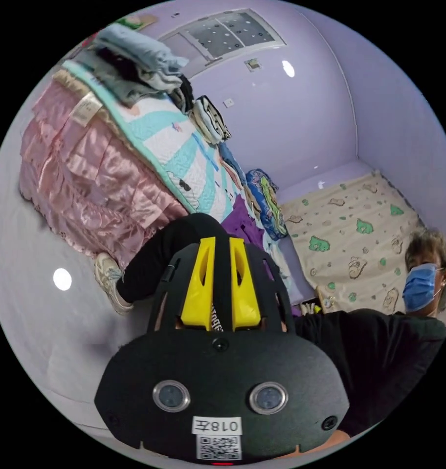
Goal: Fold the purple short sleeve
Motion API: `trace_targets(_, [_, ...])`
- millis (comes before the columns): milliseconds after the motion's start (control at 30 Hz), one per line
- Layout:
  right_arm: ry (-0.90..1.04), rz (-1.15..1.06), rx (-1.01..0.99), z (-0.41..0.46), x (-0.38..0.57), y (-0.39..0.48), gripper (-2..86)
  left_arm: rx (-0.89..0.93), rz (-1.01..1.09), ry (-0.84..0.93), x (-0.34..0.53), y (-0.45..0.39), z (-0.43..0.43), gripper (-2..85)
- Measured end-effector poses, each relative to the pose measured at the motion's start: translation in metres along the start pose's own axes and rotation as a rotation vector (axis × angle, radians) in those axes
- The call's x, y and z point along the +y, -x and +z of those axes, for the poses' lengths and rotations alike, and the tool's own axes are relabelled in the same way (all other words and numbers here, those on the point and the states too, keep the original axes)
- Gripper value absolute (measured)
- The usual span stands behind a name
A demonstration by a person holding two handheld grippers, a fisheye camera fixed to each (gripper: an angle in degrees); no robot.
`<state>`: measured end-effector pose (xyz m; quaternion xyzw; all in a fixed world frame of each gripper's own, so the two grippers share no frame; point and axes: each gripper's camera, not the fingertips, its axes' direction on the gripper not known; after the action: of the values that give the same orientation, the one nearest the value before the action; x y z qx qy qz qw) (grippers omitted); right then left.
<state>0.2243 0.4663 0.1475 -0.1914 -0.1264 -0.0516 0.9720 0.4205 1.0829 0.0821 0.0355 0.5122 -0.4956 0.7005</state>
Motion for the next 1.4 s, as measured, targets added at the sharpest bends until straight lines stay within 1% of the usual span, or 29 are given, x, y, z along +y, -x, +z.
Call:
trace_targets(33, [-0.002, 0.006, 0.045, 0.013, -0.01, -0.003, -0.1, -0.028, 0.056, 0.024, -0.008, -0.013, 0.009, 7.0])
trace_targets(100, [0.054, 0.009, 0.084, 0.041, -0.025, -0.009, -0.1, -0.047, 0.143, 0.083, -0.022, -0.035, 0.029, 8.3])
trace_targets(167, [0.208, -0.02, 0.089, 0.091, -0.043, -0.008, 0.0, -0.054, 0.228, 0.176, -0.036, -0.059, 0.055, 10.2])
trace_targets(200, [0.248, -0.033, 0.093, 0.103, -0.047, -0.006, 0.0, -0.075, 0.292, 0.249, -0.042, -0.077, 0.075, 11.1])
trace_targets(233, [0.332, -0.057, 0.118, 0.127, -0.052, 0.001, 0.0, -0.114, 0.361, 0.328, -0.046, -0.095, 0.094, 12.0])
trace_targets(267, [0.424, -0.084, 0.15, 0.148, -0.053, 0.007, -0.1, -0.137, 0.393, 0.369, -0.047, -0.103, 0.104, 12.5])
trace_targets(300, [0.471, -0.099, 0.165, 0.157, -0.053, 0.01, -0.1, -0.187, 0.449, 0.453, -0.047, -0.117, 0.124, 13.2])
trace_targets(333, [0.564, -0.128, 0.188, 0.172, -0.049, 0.017, -0.1, -0.235, 0.491, 0.529, -0.045, -0.127, 0.142, 13.3])
trace_targets(367, [0.639, -0.151, 0.207, 0.182, -0.044, 0.022, -0.1, -0.257, 0.508, 0.559, -0.044, -0.131, 0.149, 13.1])
trace_targets(400, [0.658, -0.159, 0.215, 0.183, -0.041, 0.025, -0.1, -0.295, 0.532, 0.599, -0.042, -0.137, 0.162, 12.6])
trace_targets(433, [0.65, -0.161, 0.217, 0.179, -0.038, 0.031, -0.2, -0.321, 0.542, 0.602, -0.041, -0.141, 0.168, 11.4])
trace_targets(533, [0.644, -0.107, 0.128, 0.157, -0.033, 0.037, -0.2, -0.346, 0.544, 0.598, -0.043, -0.146, 0.173, 7.7])
trace_targets(633, [0.718, -0.056, 0.084, 0.144, -0.02, 0.039, -0.1, -0.323, 0.547, 0.622, -0.045, -0.152, 0.178, 3.6])
trace_targets(700, [0.695, -0.029, 0.072, 0.135, -0.019, 0.041, 0.0, -0.317, 0.559, 0.642, -0.046, -0.157, 0.182, 0.7])
trace_targets(800, [0.627, -0.017, 0.104, 0.124, -0.026, 0.048, 0.9, -0.33, 0.579, 0.656, -0.05, -0.165, 0.187, -0.3])
trace_targets(833, [0.574, 0.0, 0.147, 0.122, -0.031, 0.05, 1.8, -0.332, 0.58, 0.661, -0.052, -0.167, 0.189, -0.4])
trace_targets(867, [0.512, 0.049, 0.193, 0.121, -0.038, 0.048, 3.1, -0.331, 0.577, 0.663, -0.053, -0.167, 0.19, -0.4])
trace_targets(933, [0.449, 0.143, 0.195, 0.127, -0.044, 0.041, 5.9, -0.313, 0.557, 0.668, -0.058, -0.166, 0.193, -0.1])
trace_targets(1000, [0.428, 0.215, 0.211, 0.14, -0.046, 0.037, 8.1, -0.291, 0.543, 0.668, -0.062, -0.164, 0.194, 1.0])
trace_targets(1133, [0.536, 0.261, 0.272, 0.178, -0.04, 0.041, 10.4, -0.173, 0.496, 0.684, -0.069, -0.154, 0.193, 8.1])
trace_targets(1200, [0.547, 0.274, 0.291, 0.183, -0.036, 0.046, 10.5, -0.14, 0.491, 0.686, -0.071, -0.152, 0.192, 9.6])
trace_targets(1300, [0.55, 0.286, 0.304, 0.177, -0.034, 0.057, 9.9, -0.16, 0.514, 0.691, -0.073, -0.153, 0.191, 10.1])
trace_targets(1400, [0.595, 0.28, 0.286, 0.169, -0.032, 0.07, 8.3, -0.191, 0.55, 0.708, -0.077, -0.157, 0.188, 9.7])
